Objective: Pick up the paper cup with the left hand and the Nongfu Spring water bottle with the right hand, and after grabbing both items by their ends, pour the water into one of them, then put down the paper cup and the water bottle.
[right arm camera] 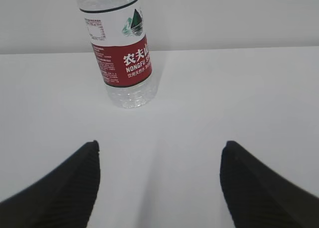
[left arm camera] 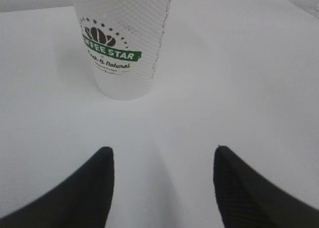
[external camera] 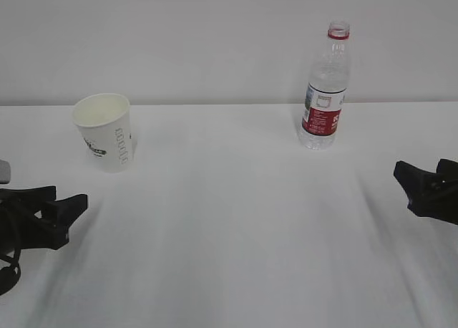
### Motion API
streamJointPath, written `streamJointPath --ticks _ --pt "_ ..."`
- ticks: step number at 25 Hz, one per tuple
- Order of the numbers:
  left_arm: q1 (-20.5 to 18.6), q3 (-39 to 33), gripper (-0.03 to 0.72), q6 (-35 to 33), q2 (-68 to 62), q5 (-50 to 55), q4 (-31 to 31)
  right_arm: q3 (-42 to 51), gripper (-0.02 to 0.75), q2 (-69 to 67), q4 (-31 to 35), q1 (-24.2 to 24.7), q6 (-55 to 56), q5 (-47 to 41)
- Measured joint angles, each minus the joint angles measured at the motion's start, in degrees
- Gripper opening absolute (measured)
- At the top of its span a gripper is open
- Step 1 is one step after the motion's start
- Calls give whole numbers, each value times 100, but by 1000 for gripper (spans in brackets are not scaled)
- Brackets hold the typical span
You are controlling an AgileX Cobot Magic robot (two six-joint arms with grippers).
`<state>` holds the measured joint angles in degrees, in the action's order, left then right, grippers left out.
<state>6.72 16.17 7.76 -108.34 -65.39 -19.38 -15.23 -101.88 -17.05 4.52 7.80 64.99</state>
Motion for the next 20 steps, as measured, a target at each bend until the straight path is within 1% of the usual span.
streamJointPath --ticks 4,10,17,20 --pt "0 0 458 0 0 0 -50 0 568 0 0 0 0 13" --pt "0 0 427 0 0 0 -72 0 568 0 0 0 0 17" --pt "0 342 423 0 0 -8 -119 0 568 0 -12 0 -55 26" --pt "0 379 423 0 0 -22 -140 -111 568 0 -191 0 -81 26"
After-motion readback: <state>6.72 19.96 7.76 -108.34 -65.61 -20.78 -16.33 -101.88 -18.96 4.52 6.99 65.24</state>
